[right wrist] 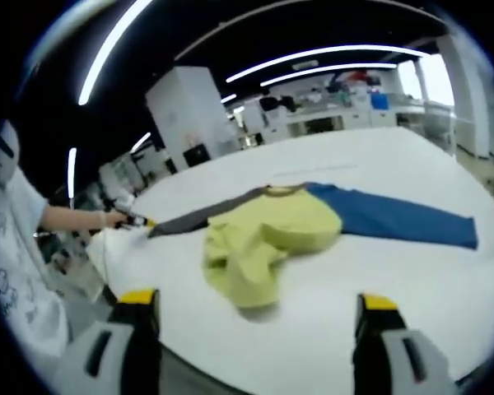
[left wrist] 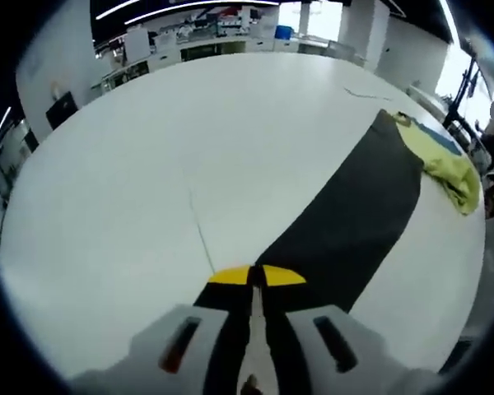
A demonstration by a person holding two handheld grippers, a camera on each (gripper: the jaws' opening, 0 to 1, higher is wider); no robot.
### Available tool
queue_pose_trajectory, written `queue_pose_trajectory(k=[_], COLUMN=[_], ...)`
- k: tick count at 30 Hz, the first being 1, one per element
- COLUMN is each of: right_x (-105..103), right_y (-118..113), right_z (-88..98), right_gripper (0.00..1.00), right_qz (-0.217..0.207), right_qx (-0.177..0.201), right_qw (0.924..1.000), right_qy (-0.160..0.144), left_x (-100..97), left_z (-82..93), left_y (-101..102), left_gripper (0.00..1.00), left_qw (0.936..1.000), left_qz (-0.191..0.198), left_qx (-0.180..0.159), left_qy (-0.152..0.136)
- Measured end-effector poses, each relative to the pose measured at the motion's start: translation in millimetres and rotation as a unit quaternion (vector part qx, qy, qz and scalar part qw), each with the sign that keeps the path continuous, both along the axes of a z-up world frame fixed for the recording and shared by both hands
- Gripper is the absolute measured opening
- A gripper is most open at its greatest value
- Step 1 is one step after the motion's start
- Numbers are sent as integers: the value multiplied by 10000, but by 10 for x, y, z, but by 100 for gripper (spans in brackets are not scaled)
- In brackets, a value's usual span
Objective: Fold the garment on the visible template until the final outline fits inside the template.
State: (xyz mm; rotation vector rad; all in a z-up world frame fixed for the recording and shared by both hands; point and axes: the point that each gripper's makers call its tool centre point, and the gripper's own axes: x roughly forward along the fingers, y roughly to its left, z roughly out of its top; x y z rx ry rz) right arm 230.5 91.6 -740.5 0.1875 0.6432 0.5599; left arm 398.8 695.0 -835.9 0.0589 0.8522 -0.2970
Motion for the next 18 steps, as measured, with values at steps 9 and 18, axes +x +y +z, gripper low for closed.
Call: queue_pose_trajectory(k=[9,18], right_x=[-6,5], right_y=[39,112], right_z=[21,69], right_gripper=[99,99], right_qz=[27,148], right_qx=[5,3], right_qw=[10000,9999], right_qy=[-15,-79], left_x=[-70,-232], left_z=[238,681], left_y=[-174,-729], left_gripper=[47,94], left_qw=[9955,9744], left_qz=[-257,-934], left_qx=[-637,-1262], left_qy=[-654,-1611])
